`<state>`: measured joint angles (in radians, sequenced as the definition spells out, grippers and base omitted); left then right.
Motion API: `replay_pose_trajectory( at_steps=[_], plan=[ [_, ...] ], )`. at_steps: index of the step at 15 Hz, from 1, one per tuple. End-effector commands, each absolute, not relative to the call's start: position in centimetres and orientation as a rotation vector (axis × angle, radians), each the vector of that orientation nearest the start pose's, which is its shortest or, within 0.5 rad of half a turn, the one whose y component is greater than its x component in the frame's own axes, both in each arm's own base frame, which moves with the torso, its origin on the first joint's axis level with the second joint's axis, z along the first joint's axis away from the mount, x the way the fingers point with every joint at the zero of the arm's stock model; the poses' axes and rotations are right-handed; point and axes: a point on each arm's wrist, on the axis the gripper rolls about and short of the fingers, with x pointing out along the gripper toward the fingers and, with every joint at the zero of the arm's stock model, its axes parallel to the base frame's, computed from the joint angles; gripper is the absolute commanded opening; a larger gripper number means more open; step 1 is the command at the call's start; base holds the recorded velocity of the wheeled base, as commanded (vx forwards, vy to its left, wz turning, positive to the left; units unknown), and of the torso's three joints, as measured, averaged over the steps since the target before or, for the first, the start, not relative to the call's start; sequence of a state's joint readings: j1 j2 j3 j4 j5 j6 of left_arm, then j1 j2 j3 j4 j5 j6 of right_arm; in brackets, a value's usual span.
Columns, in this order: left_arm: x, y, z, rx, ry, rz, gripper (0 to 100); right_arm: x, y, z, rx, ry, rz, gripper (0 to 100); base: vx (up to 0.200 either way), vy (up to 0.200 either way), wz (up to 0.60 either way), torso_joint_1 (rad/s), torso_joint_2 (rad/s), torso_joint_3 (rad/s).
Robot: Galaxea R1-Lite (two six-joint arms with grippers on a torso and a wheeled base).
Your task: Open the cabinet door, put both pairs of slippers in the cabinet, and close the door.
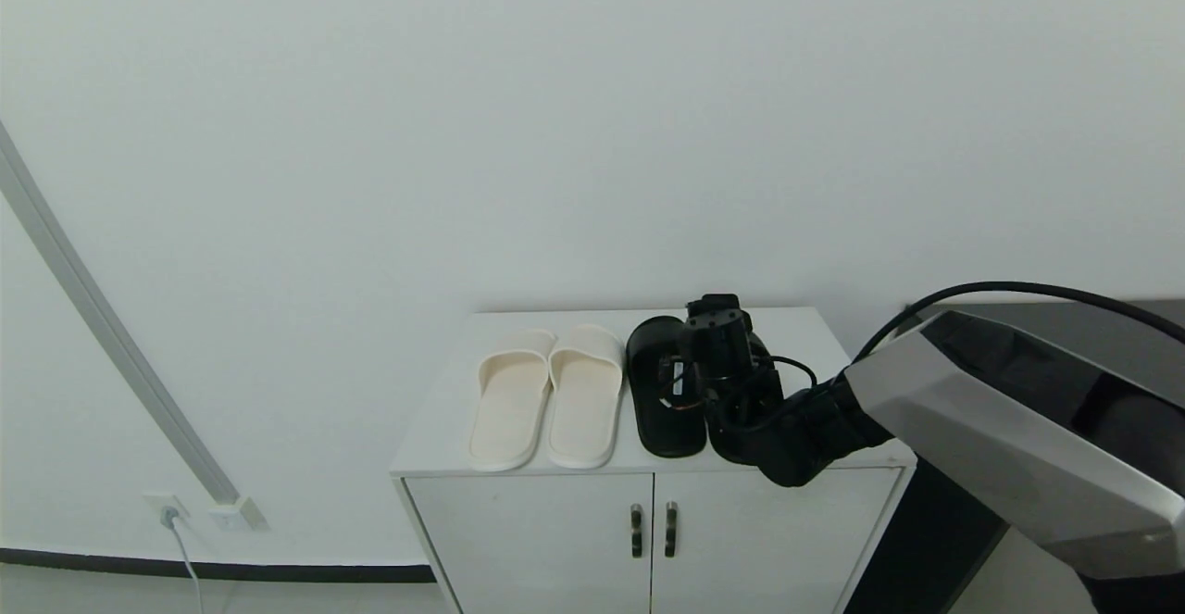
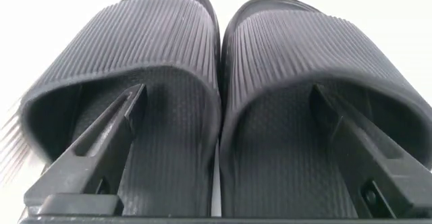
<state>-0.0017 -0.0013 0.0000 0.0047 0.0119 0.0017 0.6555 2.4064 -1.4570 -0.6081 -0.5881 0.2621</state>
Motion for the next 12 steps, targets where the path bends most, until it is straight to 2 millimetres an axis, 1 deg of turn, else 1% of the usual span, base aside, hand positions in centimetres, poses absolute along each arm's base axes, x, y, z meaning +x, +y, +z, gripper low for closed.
replay_pose_trajectory(
  at_steps=[1, 9, 10, 12],
  plan=[
    [-2.3, 0.0, 7.5, 0.002, 0.005, 0.011, 0, 39.1, 28.3, 6.7, 0.063, 0.281, 0.029, 0, 0.000, 0.000, 0.00, 0.000, 0.00, 0.000],
    [-2.3, 0.0, 7.5, 0.002, 0.005, 0.011, 0, 39.1, 28.3, 6.0, 0.041, 0.291, 0.027, 0, 0.000, 0.000, 0.00, 0.000, 0.00, 0.000],
    [-2.3, 0.0, 7.5, 0.002, 0.005, 0.011, 0, 39.1, 28.3, 6.1, 0.040, 0.289, 0.025, 0, 0.000, 0.000, 0.00, 0.000, 0.00, 0.000],
    [-2.3, 0.0, 7.5, 0.002, 0.005, 0.011, 0, 38.7, 28.1, 7.6, 0.056, 0.267, 0.028, 0, 0.000, 0.000, 0.00, 0.000, 0.00, 0.000]
  ],
)
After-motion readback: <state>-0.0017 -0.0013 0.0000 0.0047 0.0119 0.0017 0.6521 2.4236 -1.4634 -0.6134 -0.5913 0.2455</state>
